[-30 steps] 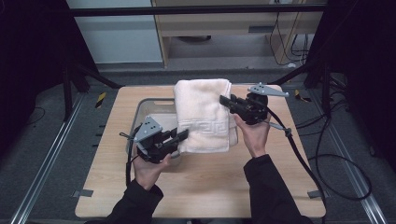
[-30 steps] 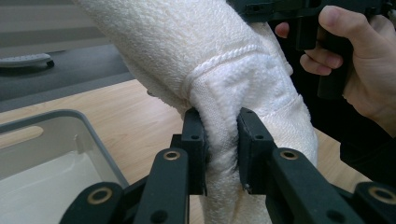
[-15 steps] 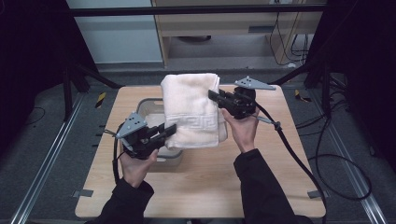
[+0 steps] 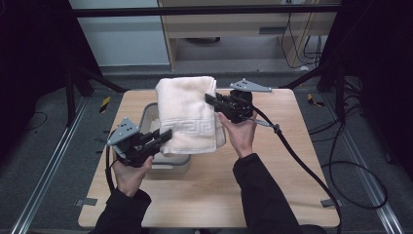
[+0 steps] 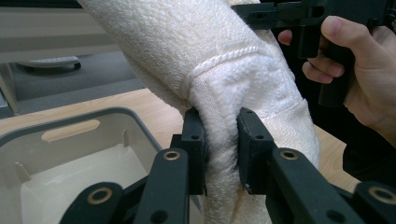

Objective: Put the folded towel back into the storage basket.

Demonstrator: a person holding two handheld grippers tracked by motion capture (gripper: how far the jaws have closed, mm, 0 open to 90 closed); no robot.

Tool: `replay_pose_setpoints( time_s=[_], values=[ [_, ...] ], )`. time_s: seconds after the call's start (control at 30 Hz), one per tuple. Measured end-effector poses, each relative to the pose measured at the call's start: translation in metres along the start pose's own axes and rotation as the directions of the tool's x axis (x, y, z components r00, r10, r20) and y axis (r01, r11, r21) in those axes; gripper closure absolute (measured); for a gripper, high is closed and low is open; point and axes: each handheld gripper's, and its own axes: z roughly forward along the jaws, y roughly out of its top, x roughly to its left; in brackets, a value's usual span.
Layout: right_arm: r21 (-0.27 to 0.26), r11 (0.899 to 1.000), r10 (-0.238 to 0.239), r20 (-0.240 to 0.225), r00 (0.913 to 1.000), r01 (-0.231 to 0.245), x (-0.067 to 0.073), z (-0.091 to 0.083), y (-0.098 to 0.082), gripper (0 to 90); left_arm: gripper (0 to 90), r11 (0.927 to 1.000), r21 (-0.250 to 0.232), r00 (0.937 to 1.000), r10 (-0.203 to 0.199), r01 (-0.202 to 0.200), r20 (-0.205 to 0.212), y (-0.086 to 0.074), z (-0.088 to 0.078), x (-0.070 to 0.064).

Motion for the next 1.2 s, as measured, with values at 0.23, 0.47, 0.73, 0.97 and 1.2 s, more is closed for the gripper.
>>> replay_pose_setpoints(
  time_s=[0.23, 0.47, 0.73, 0.97, 1.2],
  values=[
    [0.005, 1.0, -0.01, -0.019, 0.9998, 0.01, 0.015, 0.016, 0.002, 73.5, 74.5, 1.0, -0.004, 0.9997, -0.007, 0.007, -0.023, -0.002, -0.016, 0.013],
    [0.017, 1.0, -0.007, -0.033, 0.9994, 0.007, 0.026, 0.033, 0.001, 73.4, 74.4, 0.9998, 0.009, 0.999, -0.018, 0.018, -0.04, -0.004, -0.026, 0.024],
    [0.039, 0.999, 0.0, -0.04, 0.9992, 0.002, 0.032, 0.05, -0.004, 73.4, 74.5, 0.9992, 0.024, 0.998, -0.03, 0.031, -0.056, -0.01, -0.029, 0.038],
    [0.065, 0.998, 0.008, -0.027, 0.9996, -0.006, 0.032, 0.066, -0.014, 73.4, 74.5, 0.9975, 0.049, 0.997, -0.047, 0.05, -0.062, -0.02, -0.026, 0.053],
    [0.096, 0.995, 0.019, -0.02, 0.9996, -0.017, 0.031, 0.084, -0.029, 73.2, 74.5, 0.9937, 0.089, 0.995, -0.062, 0.069, -0.079, -0.033, -0.021, 0.068]
  ],
)
